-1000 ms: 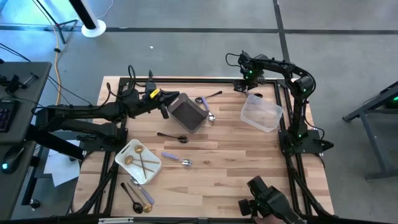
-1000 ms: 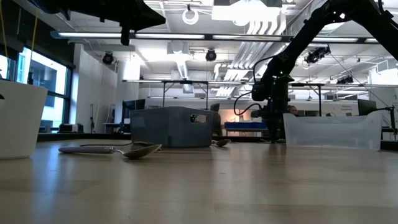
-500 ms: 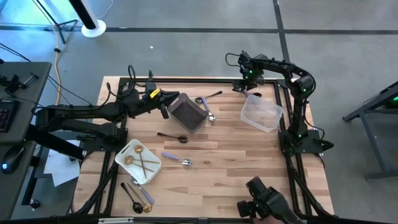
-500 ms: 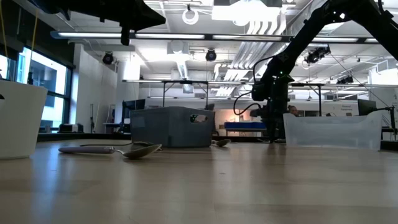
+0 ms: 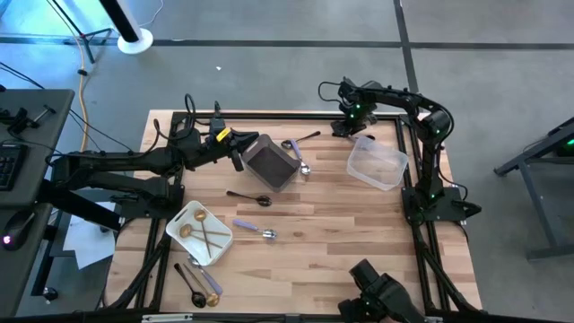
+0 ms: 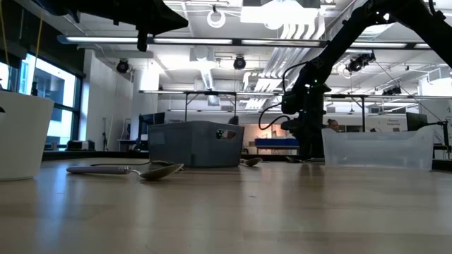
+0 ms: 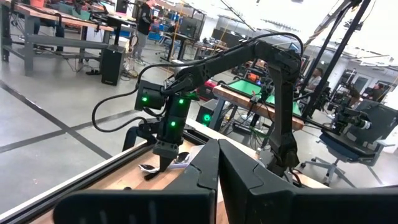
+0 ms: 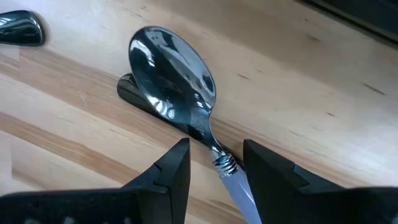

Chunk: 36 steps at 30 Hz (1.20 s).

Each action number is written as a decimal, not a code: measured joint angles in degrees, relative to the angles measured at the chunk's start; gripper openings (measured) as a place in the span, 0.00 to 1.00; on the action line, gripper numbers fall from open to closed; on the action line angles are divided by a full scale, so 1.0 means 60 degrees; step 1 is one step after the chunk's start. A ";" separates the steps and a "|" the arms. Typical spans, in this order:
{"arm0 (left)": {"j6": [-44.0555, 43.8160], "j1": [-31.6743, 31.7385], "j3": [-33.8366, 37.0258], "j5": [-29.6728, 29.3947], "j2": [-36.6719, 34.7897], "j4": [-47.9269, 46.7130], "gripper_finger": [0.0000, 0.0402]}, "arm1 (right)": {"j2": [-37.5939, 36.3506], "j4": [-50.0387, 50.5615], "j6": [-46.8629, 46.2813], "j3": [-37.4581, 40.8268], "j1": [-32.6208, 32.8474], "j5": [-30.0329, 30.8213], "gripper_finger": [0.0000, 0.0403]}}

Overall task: Sort silverware by color (type)
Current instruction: Put the top right purple spoon into the black bin

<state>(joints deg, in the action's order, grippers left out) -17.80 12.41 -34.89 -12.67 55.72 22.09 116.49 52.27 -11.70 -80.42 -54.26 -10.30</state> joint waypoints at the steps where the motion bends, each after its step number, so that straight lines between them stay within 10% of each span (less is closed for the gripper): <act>1: -0.0001 0.0003 0.0000 0.0000 0.0000 -0.0001 0.00 | -0.0002 0.0000 0.0022 0.0000 -0.0025 0.0000 0.33; 36: -0.0015 0.0247 0.0000 -0.0244 0.0000 -0.0004 0.00 | -0.0018 -0.1186 -0.2154 -0.0015 -0.0193 0.0995 0.33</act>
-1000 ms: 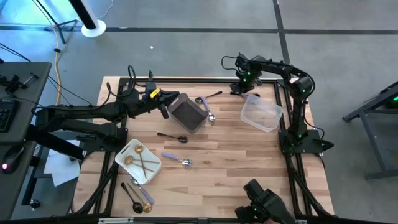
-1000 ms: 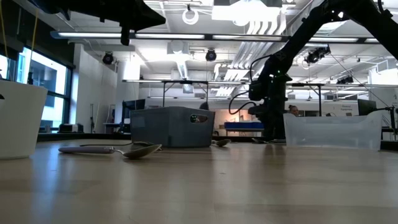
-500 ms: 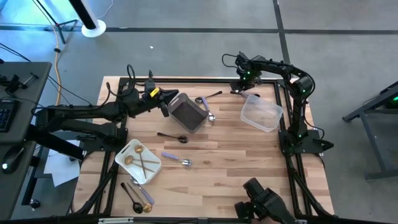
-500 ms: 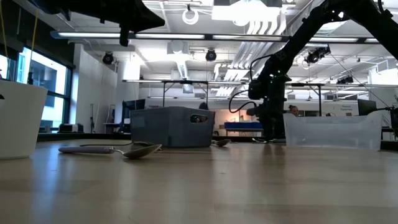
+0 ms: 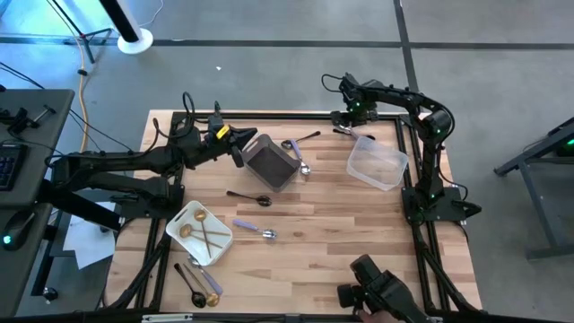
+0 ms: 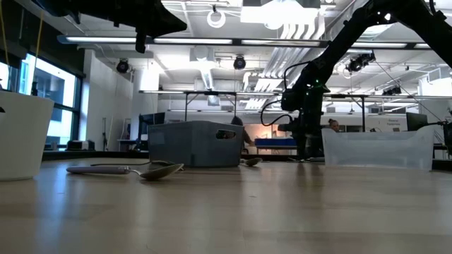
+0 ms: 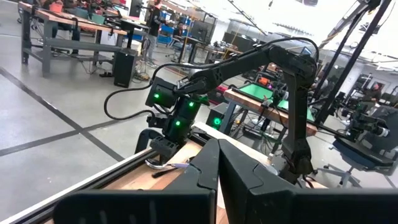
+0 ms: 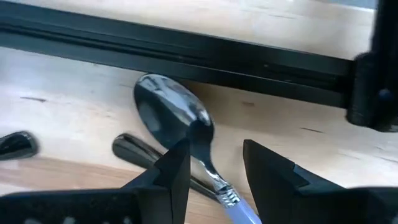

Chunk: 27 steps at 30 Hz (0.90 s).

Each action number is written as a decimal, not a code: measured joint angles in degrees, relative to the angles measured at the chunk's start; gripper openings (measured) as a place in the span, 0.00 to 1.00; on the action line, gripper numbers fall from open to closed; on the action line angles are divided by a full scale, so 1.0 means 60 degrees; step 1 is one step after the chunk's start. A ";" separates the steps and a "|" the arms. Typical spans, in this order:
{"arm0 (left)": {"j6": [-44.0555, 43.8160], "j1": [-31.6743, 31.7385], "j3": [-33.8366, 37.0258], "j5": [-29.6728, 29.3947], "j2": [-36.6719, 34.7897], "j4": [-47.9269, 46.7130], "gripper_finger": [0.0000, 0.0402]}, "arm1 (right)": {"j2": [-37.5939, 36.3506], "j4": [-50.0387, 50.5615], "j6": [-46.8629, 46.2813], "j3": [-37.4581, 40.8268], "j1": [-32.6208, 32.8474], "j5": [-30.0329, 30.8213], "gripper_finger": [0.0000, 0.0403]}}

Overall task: Sort silverware by color (type)
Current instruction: Put the top right purple spoon into the black bin

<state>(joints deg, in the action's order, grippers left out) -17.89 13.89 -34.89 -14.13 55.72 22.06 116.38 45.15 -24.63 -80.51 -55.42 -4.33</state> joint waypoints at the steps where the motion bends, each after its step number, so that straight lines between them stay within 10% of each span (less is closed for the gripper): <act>1: 0.0004 0.0000 0.0000 0.0000 0.0000 0.0000 0.00 | 0.0000 0.0007 0.0118 0.0000 0.0000 -0.0042 0.33; 27: 0.0004 0.0004 0.0000 0.0000 0.0000 0.0001 0.00 | 0.0240 0.0400 0.1691 -0.0033 0.0031 0.0335 0.33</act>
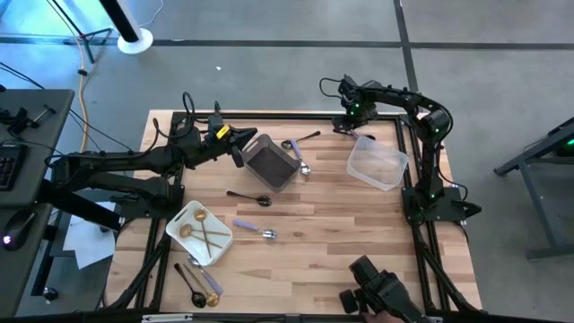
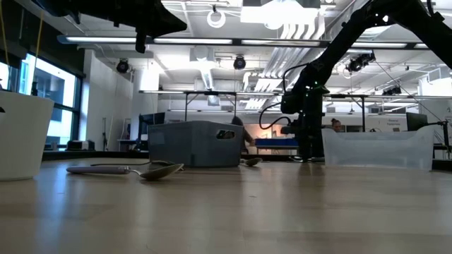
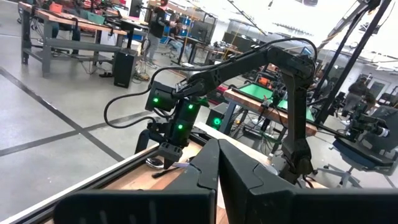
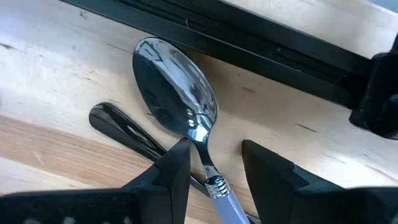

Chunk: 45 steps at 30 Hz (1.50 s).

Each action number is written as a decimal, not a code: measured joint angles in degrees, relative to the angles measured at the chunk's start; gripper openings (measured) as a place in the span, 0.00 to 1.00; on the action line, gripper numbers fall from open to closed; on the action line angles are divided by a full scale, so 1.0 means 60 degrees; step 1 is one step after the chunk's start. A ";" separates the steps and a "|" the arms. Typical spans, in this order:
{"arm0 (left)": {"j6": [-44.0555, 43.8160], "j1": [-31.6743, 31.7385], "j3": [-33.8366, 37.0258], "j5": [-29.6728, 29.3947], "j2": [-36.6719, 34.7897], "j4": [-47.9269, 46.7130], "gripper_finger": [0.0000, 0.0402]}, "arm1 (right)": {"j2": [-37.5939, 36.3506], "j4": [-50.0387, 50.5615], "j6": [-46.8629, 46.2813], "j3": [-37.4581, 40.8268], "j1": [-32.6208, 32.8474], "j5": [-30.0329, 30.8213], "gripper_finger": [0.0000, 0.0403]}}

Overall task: Sort silverware by color (type)
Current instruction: Put the top right purple spoon into the black bin

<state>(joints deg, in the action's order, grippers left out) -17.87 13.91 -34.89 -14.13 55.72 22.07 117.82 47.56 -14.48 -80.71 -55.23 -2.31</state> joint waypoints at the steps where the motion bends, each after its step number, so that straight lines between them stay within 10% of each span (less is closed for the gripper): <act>1: 0.0000 0.0000 0.0000 0.0000 0.0000 0.0002 0.00 | 0.0002 0.0008 0.0057 0.0000 0.0003 0.0030 0.33; 15: -0.0205 0.0000 0.0000 0.0000 0.0000 0.0002 0.00 | 0.0022 0.0011 0.0510 0.0011 0.0013 0.0158 0.02; 45: -0.0262 -0.0004 -0.0003 0.0000 0.0000 0.0017 0.00 | -0.1330 -0.0519 0.1423 0.0076 -0.0020 -0.0165 0.00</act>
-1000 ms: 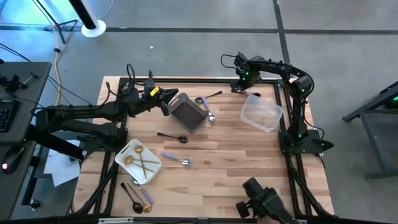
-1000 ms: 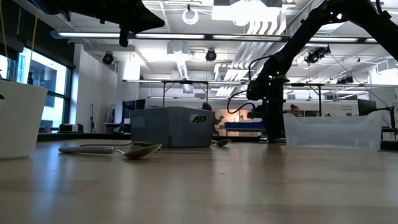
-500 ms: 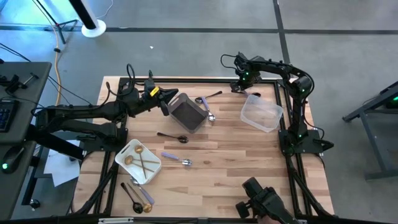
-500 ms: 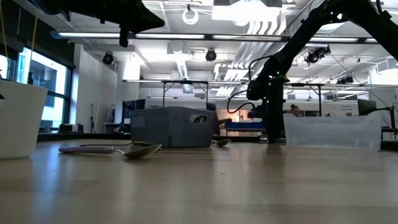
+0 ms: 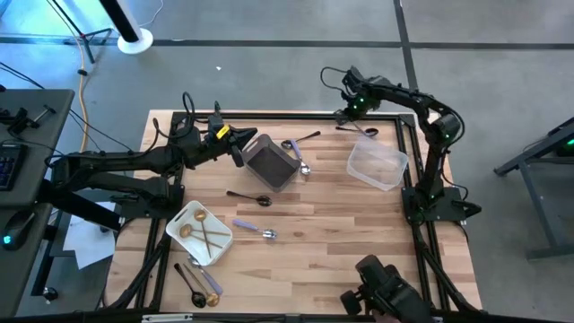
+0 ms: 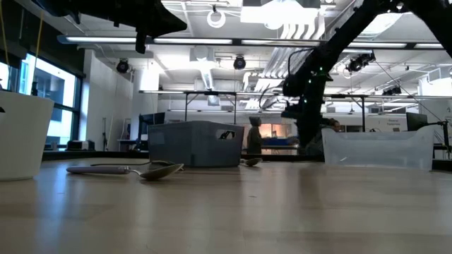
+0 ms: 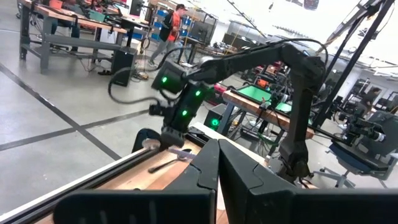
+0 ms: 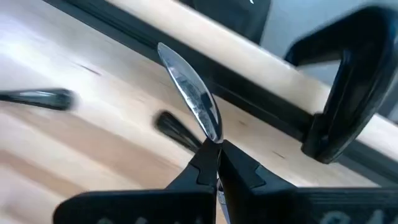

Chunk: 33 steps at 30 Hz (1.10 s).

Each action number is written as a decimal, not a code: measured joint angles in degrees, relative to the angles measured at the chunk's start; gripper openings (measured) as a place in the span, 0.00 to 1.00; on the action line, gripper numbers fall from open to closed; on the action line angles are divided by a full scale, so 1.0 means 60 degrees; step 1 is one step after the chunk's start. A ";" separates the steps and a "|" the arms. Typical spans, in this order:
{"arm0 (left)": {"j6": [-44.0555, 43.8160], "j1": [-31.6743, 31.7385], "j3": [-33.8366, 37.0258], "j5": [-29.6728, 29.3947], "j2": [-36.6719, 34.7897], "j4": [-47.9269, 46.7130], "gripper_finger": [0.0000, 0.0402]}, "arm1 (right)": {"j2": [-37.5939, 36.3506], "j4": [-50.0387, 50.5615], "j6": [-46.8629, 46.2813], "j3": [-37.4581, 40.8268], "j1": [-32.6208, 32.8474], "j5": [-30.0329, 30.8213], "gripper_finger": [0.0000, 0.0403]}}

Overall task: Sort silverware by color (type)
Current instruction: Put the top right purple spoon into the black bin

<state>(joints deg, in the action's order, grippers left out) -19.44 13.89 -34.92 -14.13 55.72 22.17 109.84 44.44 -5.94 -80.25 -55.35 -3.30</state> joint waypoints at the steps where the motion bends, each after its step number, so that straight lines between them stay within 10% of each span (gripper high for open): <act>1: 0.0003 0.0003 0.0003 0.0000 0.0000 0.0000 0.00 | -0.0174 -0.0089 0.0043 0.0000 0.0000 -0.0170 0.00; 21: 0.0007 0.0386 0.0000 0.0031 -0.0003 0.0020 0.00 | -0.4664 -0.2812 0.0384 0.0134 0.0648 -0.2816 0.00; 33: 0.0569 0.1534 -0.0135 0.2525 0.0000 0.0011 0.00 | -0.7890 -0.7248 -0.2561 0.5201 0.2910 -0.2810 0.00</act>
<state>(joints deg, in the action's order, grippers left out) -16.03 23.10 -35.73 1.02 55.72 22.24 62.50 0.95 -21.30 -49.04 -37.89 -20.17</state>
